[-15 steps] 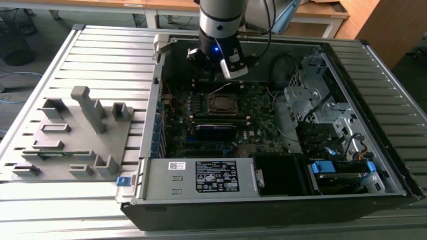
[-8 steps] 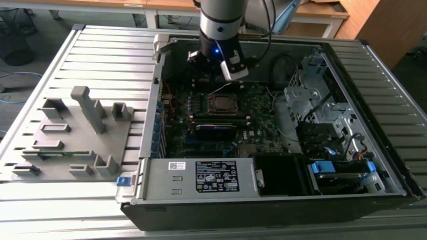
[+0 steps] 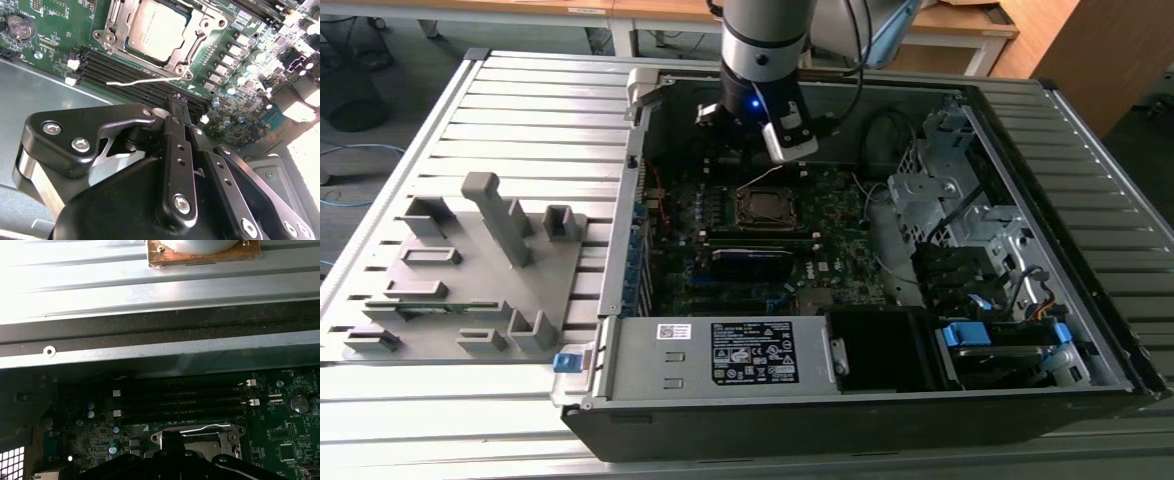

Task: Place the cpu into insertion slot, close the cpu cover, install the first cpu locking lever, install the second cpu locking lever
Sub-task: 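Install the first cpu locking lever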

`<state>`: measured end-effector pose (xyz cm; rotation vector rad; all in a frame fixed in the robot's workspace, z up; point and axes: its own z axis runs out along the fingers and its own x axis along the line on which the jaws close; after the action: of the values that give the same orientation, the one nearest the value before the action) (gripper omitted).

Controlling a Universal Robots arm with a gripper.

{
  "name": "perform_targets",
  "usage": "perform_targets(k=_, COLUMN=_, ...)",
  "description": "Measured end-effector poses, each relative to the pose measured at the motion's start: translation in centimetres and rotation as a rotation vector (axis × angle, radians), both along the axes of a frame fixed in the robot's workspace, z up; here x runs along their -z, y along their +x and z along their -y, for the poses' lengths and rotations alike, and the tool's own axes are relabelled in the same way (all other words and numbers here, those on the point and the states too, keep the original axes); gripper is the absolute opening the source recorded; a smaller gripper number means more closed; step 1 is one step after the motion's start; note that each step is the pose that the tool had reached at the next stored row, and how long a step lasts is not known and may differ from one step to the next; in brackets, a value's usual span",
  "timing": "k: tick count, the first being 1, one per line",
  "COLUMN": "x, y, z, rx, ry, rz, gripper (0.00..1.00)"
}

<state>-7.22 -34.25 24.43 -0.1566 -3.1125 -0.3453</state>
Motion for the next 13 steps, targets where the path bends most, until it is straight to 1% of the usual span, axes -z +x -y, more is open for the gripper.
perform_targets(k=9, x=0.13, y=0.43, z=0.0, rx=0.0, ry=-0.0001, rz=0.0, gripper=0.11)
perform_targets(k=13, x=0.15, y=0.49, z=0.0, rx=0.0, ry=-0.0001, rz=0.0, gripper=0.11)
